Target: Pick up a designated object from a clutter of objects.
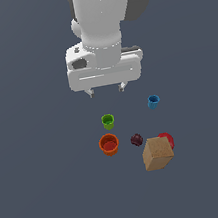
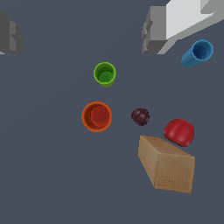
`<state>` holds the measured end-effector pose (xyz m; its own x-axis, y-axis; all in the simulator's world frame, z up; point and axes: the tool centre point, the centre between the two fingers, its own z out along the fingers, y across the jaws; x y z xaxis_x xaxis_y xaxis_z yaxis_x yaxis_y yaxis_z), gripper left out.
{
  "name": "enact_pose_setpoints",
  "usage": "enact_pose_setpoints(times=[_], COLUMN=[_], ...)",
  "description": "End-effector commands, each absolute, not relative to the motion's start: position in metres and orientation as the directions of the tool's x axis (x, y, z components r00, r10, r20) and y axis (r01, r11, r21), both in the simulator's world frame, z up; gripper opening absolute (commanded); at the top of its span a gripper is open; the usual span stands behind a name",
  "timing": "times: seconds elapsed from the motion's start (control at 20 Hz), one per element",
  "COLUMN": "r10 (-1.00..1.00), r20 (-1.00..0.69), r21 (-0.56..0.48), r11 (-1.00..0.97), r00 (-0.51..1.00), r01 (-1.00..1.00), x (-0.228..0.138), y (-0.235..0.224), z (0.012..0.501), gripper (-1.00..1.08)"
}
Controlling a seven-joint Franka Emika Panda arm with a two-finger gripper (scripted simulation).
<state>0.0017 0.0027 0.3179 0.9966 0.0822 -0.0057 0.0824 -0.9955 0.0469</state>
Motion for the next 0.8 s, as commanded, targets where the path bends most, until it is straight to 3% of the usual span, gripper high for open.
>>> enact_pose_setpoints(times=[0.0,0.75], r10=[0.083,0.297], r20=[-0.006,-0.015], r21=[0.047,0.047], r11=[-0.995,-0.953], r00=[0.997,0.955], r01=[0.083,0.298], x=[0.002,0.026], y=[0.003,0.024], z=[0.318,0.264], gripper=[1.0,1.0])
